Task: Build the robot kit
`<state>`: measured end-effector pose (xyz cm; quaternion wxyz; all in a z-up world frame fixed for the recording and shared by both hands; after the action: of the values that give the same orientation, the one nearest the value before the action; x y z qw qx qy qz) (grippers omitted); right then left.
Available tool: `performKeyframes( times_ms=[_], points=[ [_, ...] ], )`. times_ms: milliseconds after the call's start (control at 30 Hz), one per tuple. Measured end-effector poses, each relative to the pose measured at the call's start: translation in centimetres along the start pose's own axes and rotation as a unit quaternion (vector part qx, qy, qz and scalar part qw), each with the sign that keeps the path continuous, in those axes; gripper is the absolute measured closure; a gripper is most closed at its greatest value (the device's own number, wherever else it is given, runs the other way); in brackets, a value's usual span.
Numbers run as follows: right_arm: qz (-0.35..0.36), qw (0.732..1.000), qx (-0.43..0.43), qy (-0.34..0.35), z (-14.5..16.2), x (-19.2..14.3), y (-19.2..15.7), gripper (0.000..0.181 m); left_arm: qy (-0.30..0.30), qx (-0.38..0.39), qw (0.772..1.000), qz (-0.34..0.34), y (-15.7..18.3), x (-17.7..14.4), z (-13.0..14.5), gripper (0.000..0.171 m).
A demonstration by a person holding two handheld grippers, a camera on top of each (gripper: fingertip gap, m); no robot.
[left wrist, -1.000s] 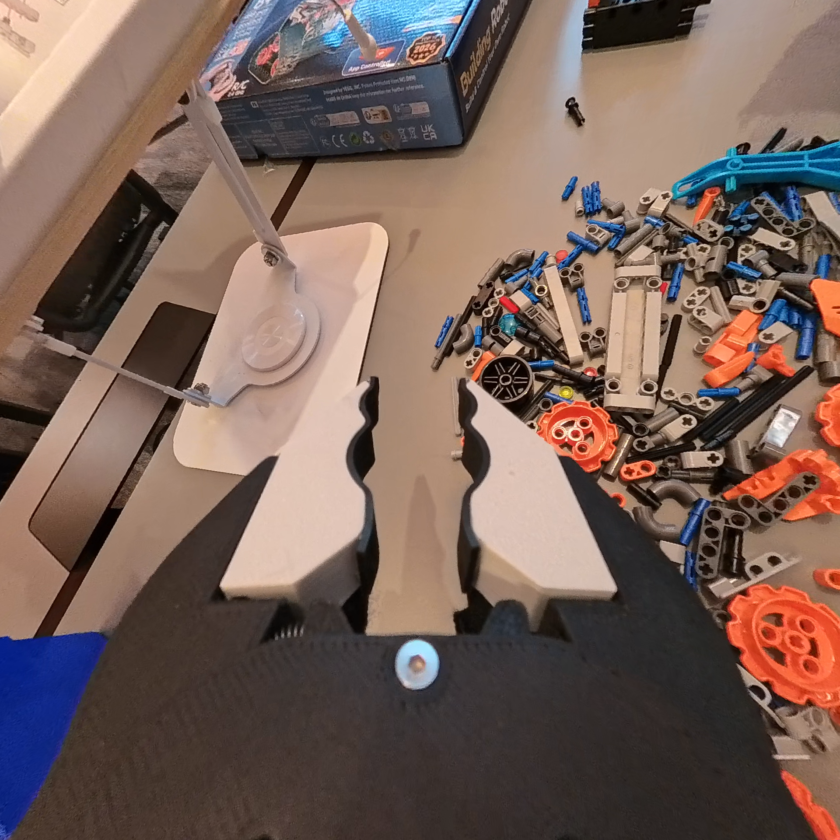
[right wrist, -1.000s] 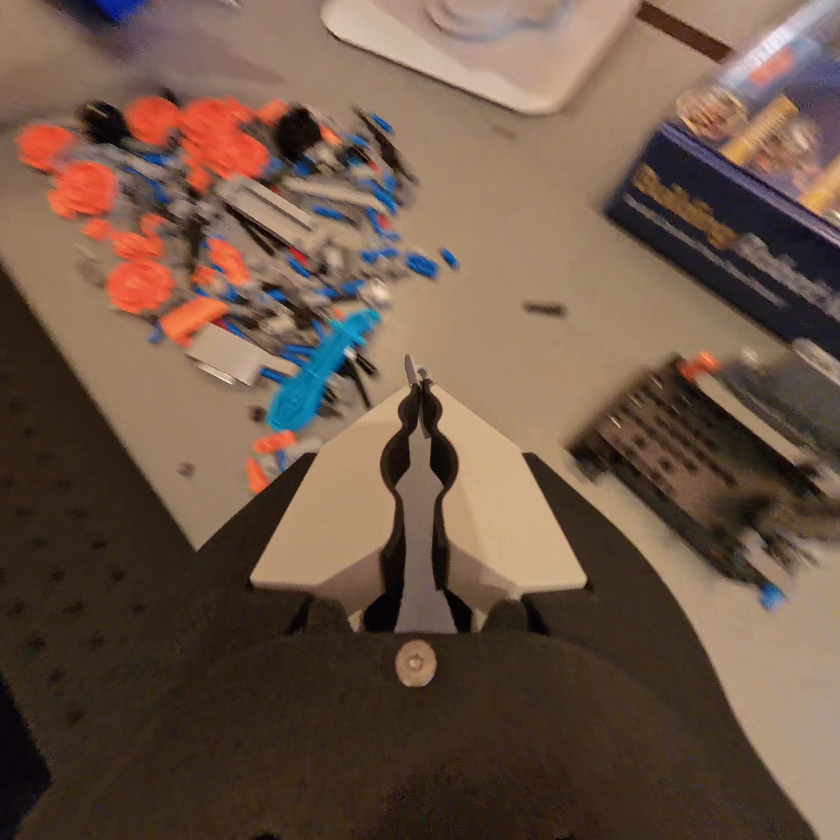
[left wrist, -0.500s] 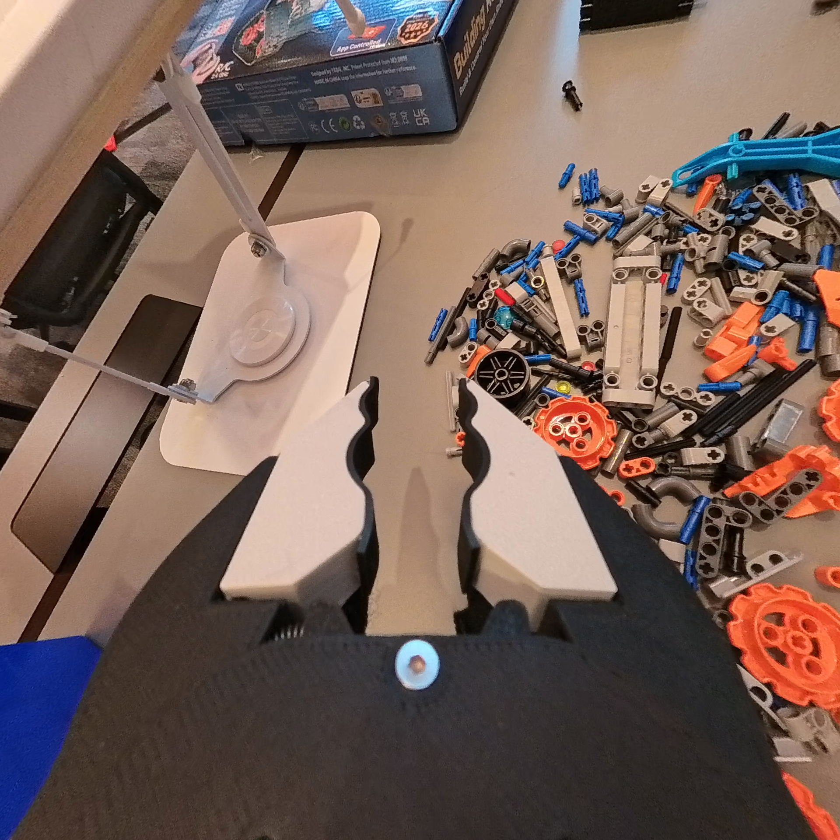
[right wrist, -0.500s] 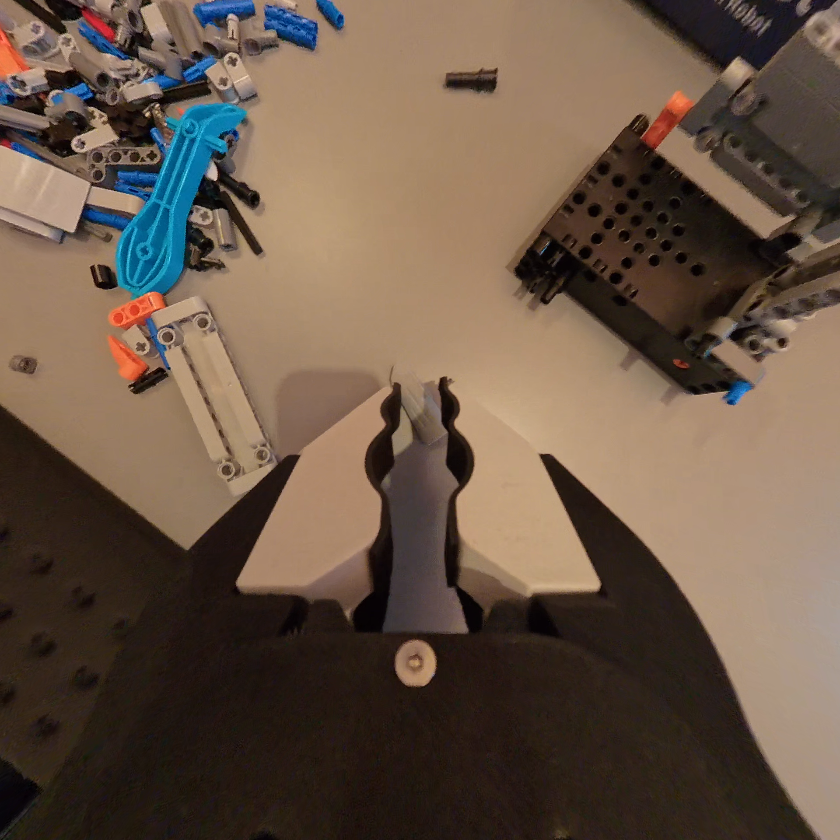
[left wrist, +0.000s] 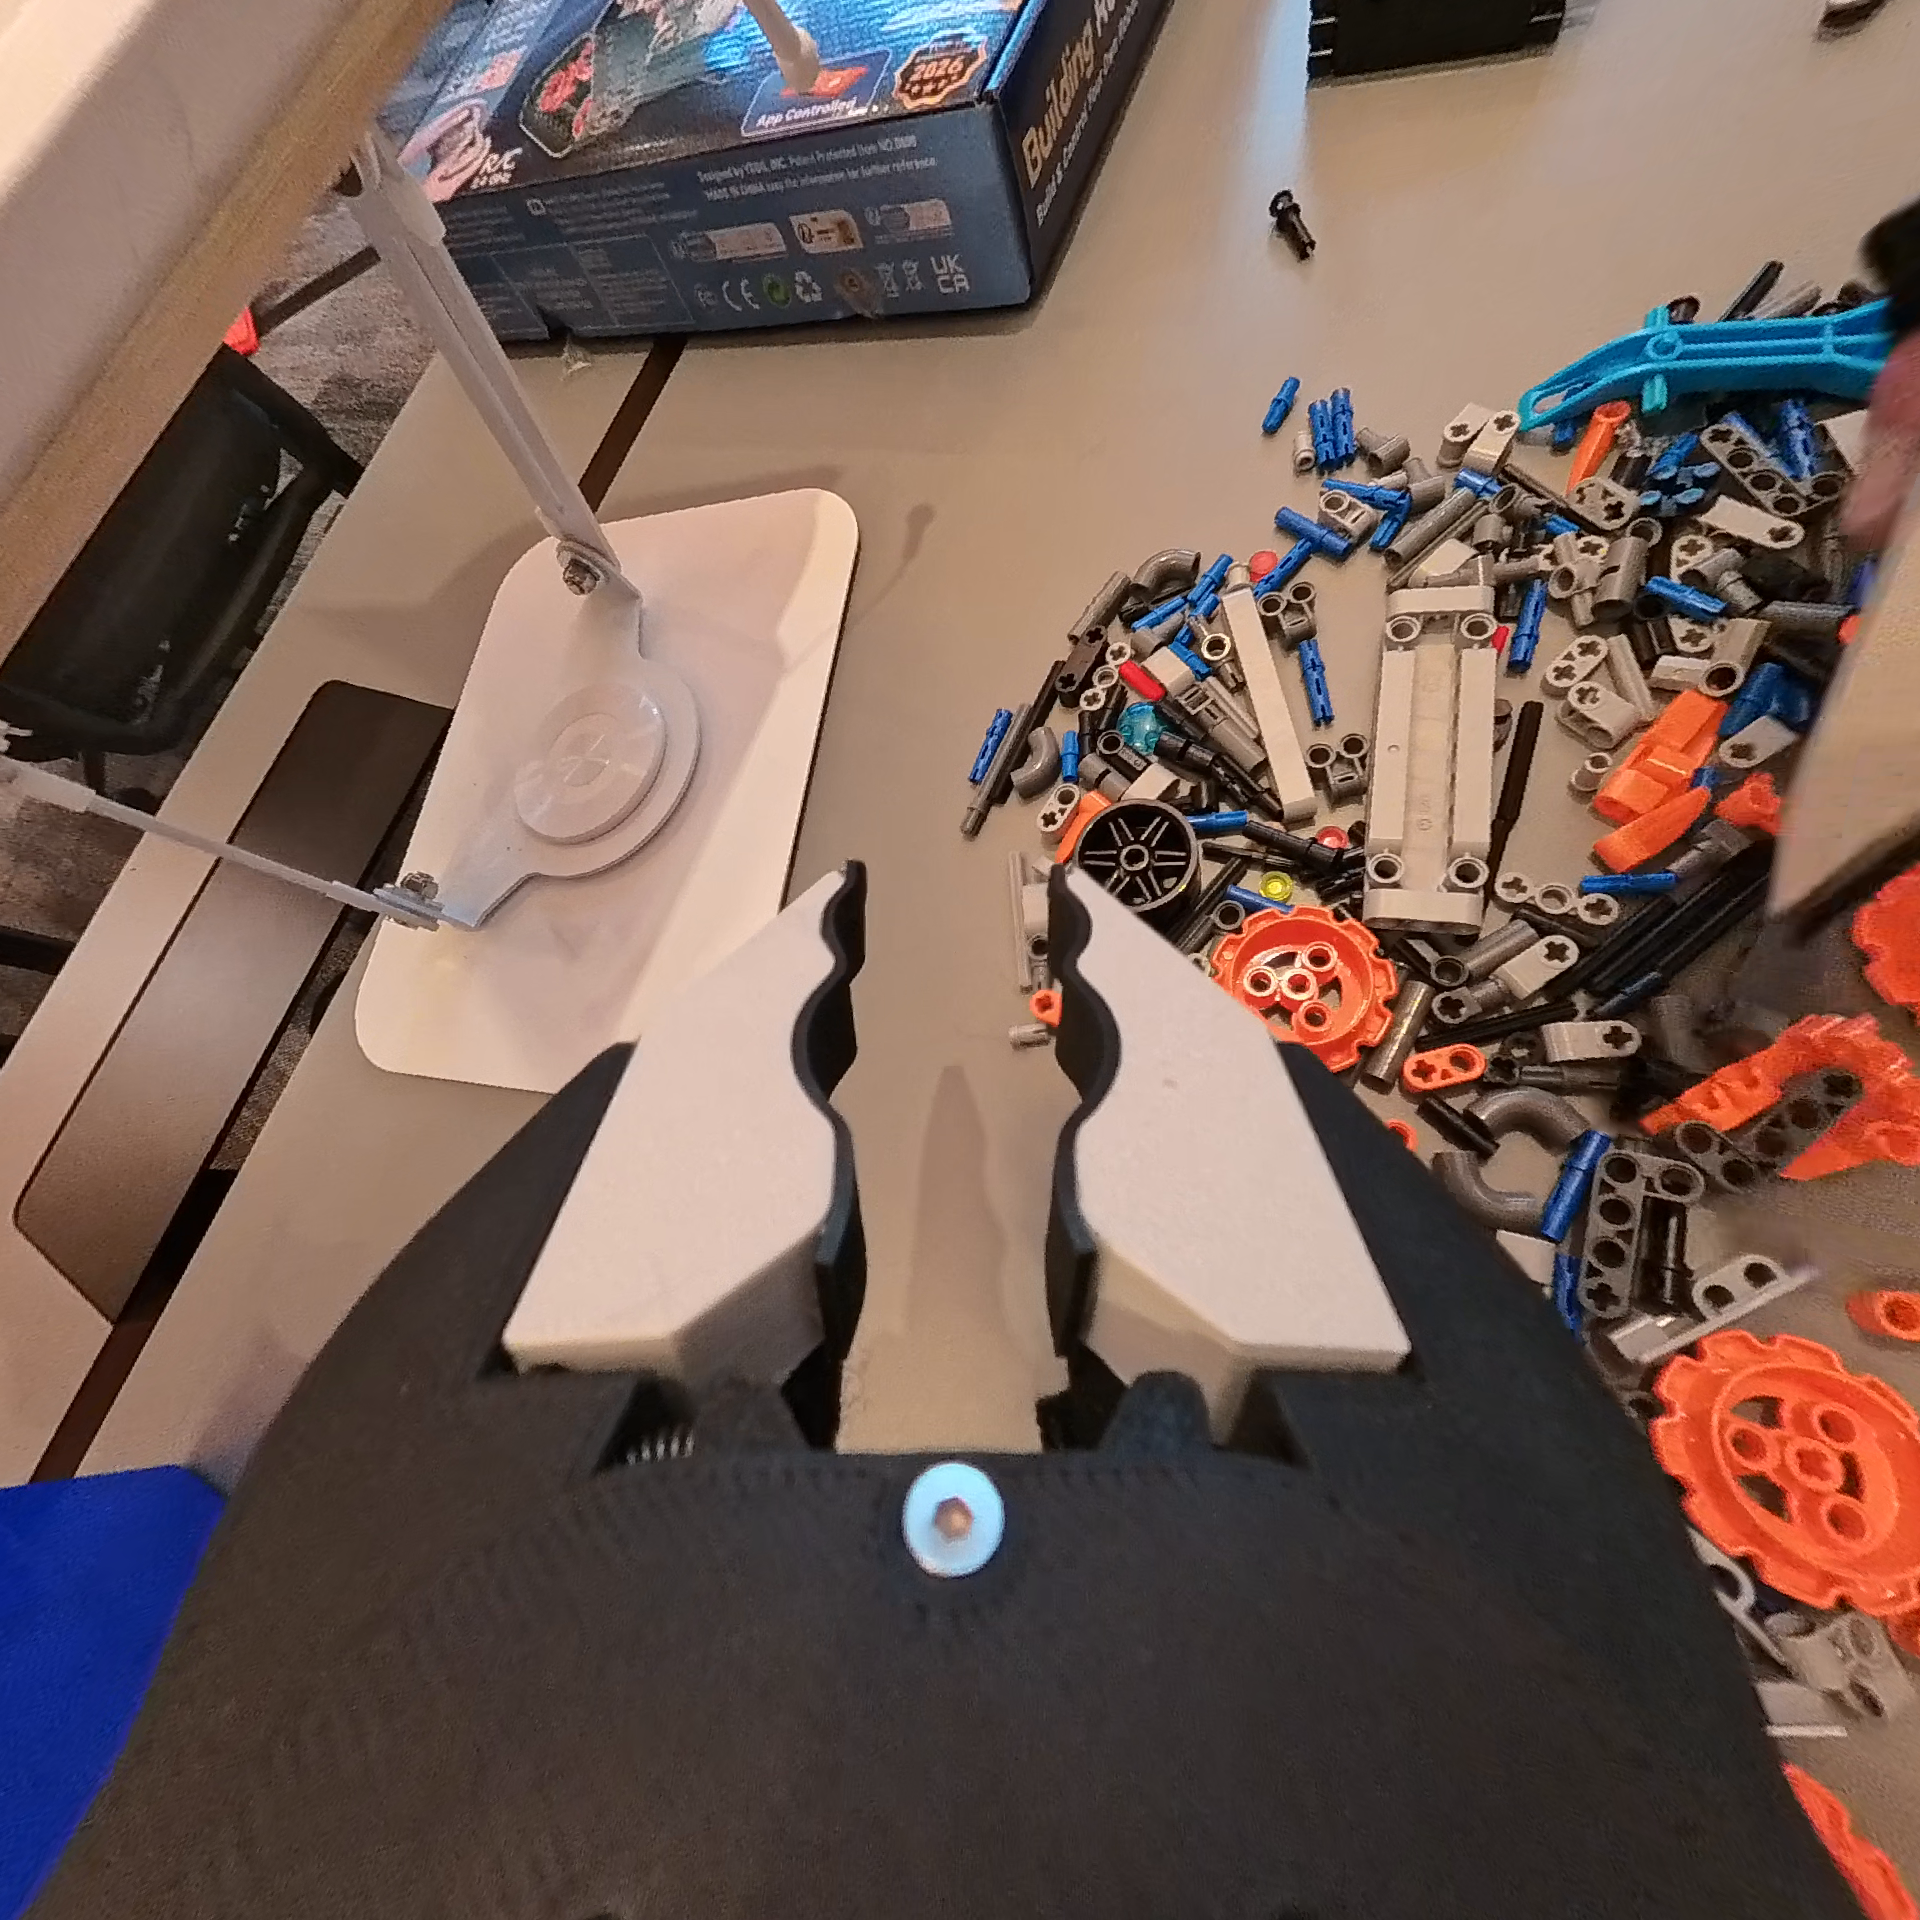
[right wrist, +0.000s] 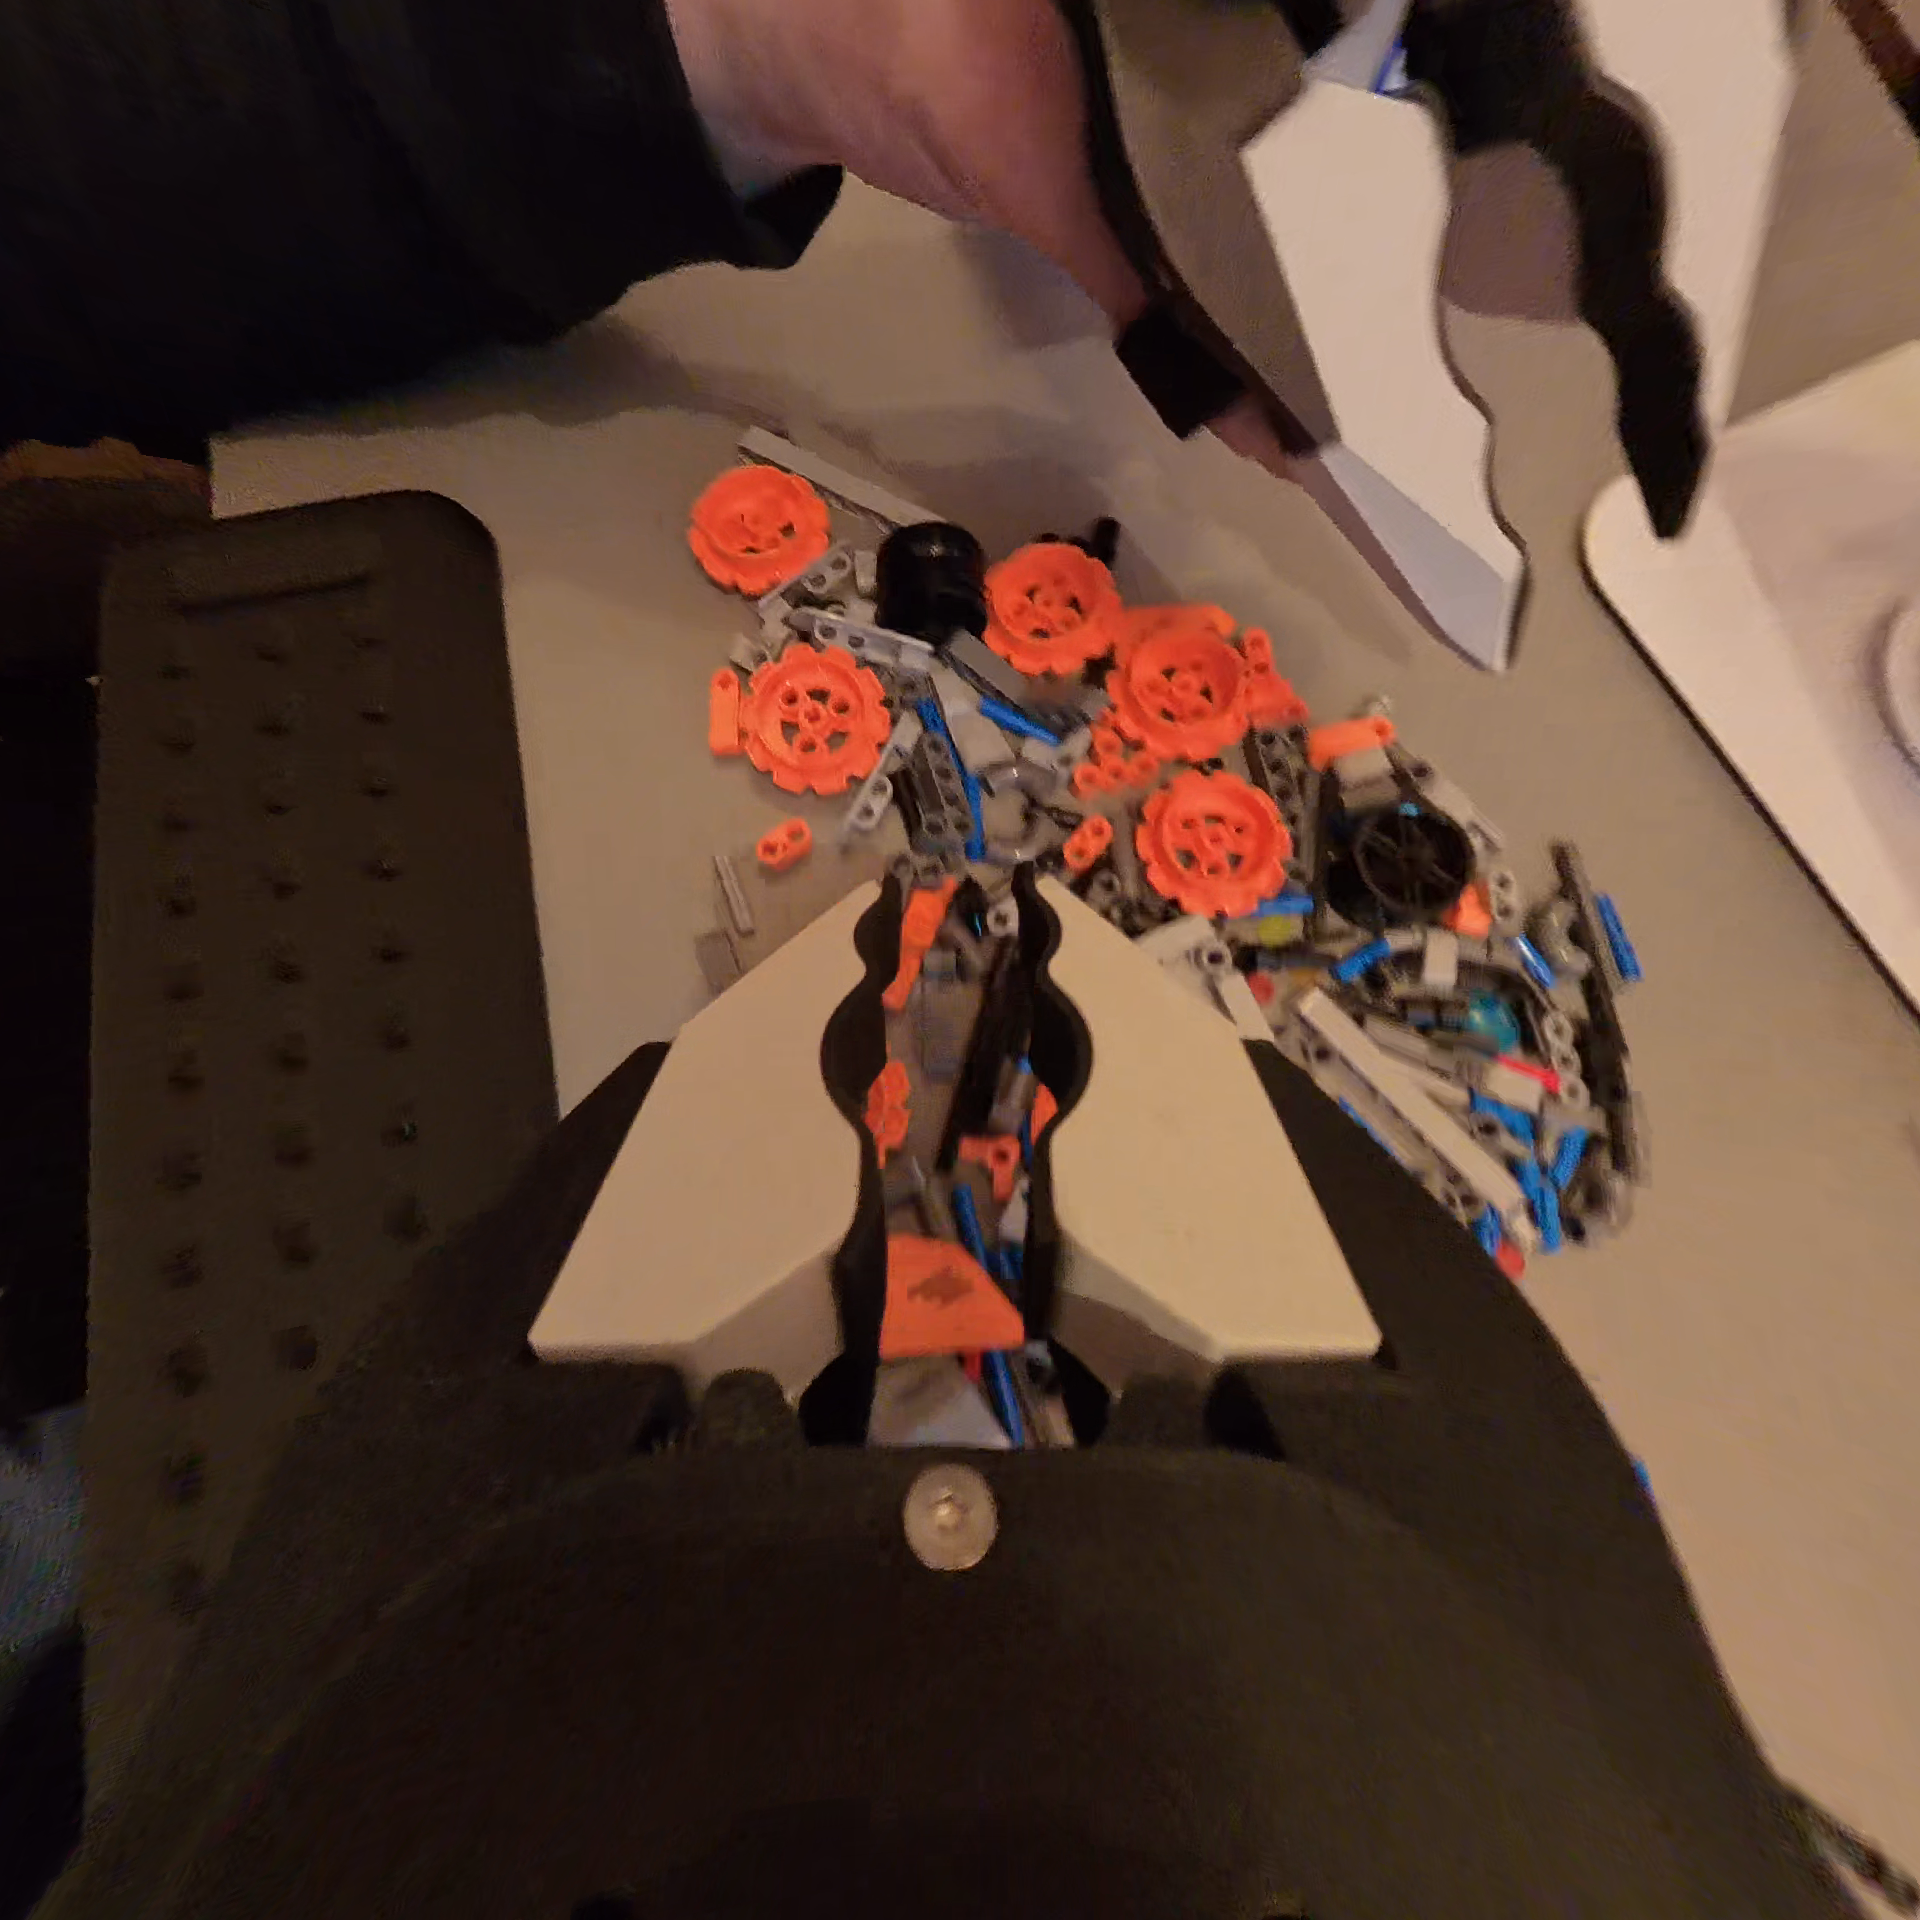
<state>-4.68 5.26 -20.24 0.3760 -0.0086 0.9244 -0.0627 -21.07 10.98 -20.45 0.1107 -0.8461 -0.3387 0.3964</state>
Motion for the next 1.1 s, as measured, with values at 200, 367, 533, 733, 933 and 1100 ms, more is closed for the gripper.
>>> performKeyframes(
  times_ms=[200,367,533,733,933,1100],
  points=[
    [-0.025,0.999,0.019,0.029,-1.4,2.4,0.7,0.161,-0.005,0.008,1.000,0.000,0.1,0.0,-0.1,0.139],
    [-0.013,0.999,0.039,0.034,-0.3,2.3,2.3,0.160,-0.005,0.003,1.000,-0.005,-0.2,-0.2,0.0,0.140],
    [0.027,0.996,0.066,0.050,0.4,0.5,4.9,0.160,0.007,-0.007,1.000,-0.022,-1.0,-1.2,-0.1,0.140],
    [0.075,0.990,0.111,0.050,1.9,-3.1,8.7,0.161,0.030,-0.003,0.998,-0.051,-2.0,-3.6,-1.2,0.140],
    [0.095,0.990,0.104,-0.008,3.2,-3.6,10.8,0.164,0.037,-0.013,0.998,-0.053,-2.3,-4.0,-1.0,0.141],
    [0.088,0.992,0.066,-0.054,3.1,-1.8,11.7,0.163,0.029,-0.006,0.998,-0.051,-2.1,-3.7,-1.0,0.141]
  ],
)
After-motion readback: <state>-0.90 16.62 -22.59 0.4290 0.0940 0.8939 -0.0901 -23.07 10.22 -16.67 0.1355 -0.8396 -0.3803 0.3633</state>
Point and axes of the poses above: each gripper's, where its closed fingertips meet, x out along the fingers, z out of its underside, y = z × x across the jaws, the point moved 9 cm from there along -x, back along the fingers, and after that the axes turned 11 degrees about x, right-handed, at the moved point
